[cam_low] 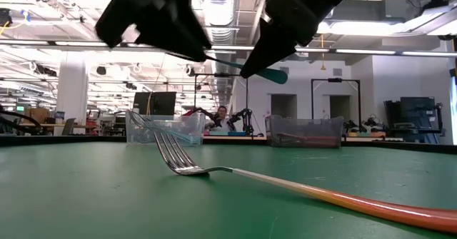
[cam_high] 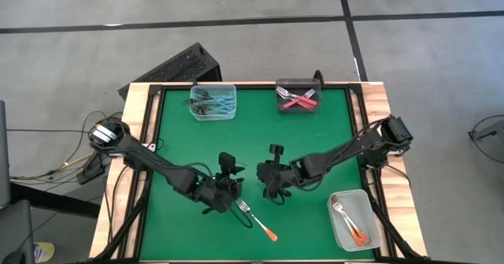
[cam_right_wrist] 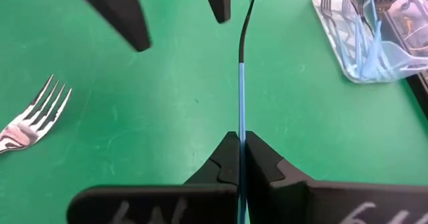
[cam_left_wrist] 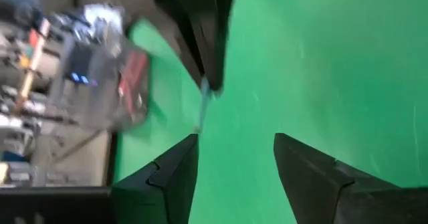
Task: Sort silverware by color (type)
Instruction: Put the black fork into the transparent bin, then put the orange fork into the white bin
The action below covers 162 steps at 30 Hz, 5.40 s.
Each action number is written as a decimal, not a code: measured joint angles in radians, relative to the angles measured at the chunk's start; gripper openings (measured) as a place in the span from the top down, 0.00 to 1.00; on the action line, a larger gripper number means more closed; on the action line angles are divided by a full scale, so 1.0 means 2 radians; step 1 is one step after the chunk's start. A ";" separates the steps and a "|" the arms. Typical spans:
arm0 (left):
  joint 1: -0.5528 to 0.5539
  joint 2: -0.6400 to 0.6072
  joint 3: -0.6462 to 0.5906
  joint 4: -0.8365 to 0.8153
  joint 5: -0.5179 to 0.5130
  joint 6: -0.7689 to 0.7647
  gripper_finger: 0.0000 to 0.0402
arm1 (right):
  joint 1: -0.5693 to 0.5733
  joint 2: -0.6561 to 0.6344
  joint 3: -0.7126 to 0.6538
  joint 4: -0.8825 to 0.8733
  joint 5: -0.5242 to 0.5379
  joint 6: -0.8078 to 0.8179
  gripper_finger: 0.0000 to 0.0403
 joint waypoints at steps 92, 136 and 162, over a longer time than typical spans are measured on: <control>0.164 -0.099 -0.018 -0.221 0.150 -0.161 0.75 | 0.085 0.128 0.038 0.092 -0.069 0.336 0.69; 0.038 -0.095 -0.106 -0.051 -0.063 -0.343 0.76 | 0.044 0.168 0.057 -0.031 -0.186 0.274 0.94; -0.004 -0.107 -0.106 -0.053 -0.099 -0.330 0.76 | 0.220 -0.065 0.051 -0.595 -0.143 0.746 0.97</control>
